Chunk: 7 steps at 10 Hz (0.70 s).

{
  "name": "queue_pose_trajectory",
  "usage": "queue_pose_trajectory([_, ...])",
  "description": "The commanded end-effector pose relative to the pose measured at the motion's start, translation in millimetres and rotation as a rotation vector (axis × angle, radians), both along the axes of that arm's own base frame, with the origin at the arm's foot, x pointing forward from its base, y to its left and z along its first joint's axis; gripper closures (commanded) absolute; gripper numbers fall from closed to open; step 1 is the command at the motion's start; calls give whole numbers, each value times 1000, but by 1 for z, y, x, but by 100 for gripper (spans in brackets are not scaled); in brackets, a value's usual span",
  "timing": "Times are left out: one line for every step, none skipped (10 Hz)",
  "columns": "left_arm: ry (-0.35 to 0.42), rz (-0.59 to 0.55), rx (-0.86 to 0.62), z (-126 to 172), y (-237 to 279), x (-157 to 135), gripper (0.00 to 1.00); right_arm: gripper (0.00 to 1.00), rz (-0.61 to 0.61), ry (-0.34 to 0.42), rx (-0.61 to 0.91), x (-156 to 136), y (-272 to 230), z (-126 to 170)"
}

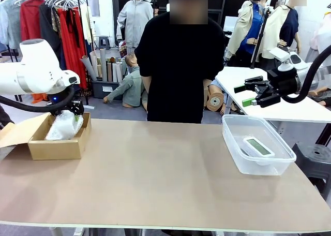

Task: Separate and place wrapped and unwrapped clocks.
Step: If the picked Digital clock is wrapped, place it in the Package Box ; if not, place it in the Organizing box.

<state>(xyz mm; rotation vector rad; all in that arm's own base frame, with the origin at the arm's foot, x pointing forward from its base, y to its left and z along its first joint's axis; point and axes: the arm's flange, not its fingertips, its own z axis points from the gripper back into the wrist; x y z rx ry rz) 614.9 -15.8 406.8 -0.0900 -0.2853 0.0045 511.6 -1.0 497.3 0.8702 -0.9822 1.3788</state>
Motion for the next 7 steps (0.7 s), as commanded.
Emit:
queue_pose_trajectory([-19, -22, -9, -4, 2, 2, 100, 0, 1, -3, 1, -1, 0, 2])
queue_pose_trajectory([-16, -22, -15, -8, 1, 2, 100, 0, 1, -3, 1, -1, 0, 2])
queue_pose_trajectory([-12, -32, -18, -12, 1, 4, 100, 0, 1, -3, 1, -1, 0, 2])
queue_pose_trajectory([-10, -35, -19, -13, 0, 5, 100, 0, 1, -3, 1, -1, 0, 2])
queue_pose_trajectory([-2, -40, -25, -17, 0, 6, 100, 0, 1, -3, 1, -1, 0, 2])
queue_pose_trajectory([3, -47, -26, -19, -1, 7, 100, 0, 1, -3, 1, -1, 0, 2])
queue_pose_trajectory([6, -52, -27, -21, -2, 8, 100, 0, 1, -3, 1, -1, 0, 2])
